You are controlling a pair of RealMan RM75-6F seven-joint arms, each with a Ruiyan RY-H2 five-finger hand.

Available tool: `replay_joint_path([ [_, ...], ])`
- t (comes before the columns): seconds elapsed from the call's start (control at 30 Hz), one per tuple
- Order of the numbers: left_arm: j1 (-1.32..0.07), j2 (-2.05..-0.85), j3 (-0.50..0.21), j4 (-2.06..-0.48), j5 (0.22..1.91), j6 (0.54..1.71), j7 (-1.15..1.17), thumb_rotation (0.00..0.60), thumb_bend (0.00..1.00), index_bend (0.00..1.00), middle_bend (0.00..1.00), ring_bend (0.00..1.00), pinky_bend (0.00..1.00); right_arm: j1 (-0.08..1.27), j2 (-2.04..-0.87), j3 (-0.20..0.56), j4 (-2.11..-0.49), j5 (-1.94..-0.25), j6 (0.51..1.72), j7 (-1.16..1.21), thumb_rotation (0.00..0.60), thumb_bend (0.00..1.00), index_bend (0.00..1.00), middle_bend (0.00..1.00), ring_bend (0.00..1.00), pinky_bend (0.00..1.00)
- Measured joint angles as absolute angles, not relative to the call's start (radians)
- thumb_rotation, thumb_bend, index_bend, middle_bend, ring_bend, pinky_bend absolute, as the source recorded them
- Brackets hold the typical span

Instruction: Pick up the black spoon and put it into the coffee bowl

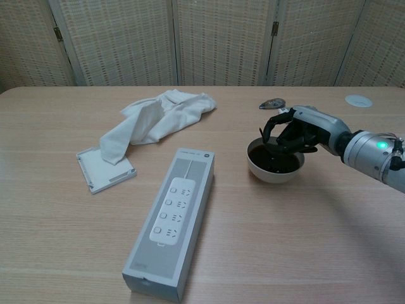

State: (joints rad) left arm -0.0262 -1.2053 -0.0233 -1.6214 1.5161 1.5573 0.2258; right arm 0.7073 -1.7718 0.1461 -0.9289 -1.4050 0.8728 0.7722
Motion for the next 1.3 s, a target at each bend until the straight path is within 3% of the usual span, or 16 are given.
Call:
replay_joint_path([
  [0.5,-0.022,-1.200,-0.027,-1.620,1.509,1.561,0.220,0.600,0.14,0.29,0.11,0.08,0.07,0.778,-1.844,0.202,-0.838,-1.376,0.824,0.743,0.600,0.43,0.72,0.98,1.00,1.00],
  [1.07,-0.022,-1.205,-0.027,-1.608,1.516,1.563,0.211,0.600,0.14,0.29,0.11,0.08,0.07,0.716,-1.775,0.127,-0.917,-1.427,0.870,0.733,0.600,0.43,0.73,0.98,1.00,1.00],
  [1.3,-0.021,-1.206,-0.027,-1.609,1.515,1.563,0.215,0.600,0.14,0.29,0.11,0.08,0.07,0.719,-1.771,0.135,-0.881,-1.414,0.853,0.713,0.600,0.44,0.73,0.98,1.00,1.00],
])
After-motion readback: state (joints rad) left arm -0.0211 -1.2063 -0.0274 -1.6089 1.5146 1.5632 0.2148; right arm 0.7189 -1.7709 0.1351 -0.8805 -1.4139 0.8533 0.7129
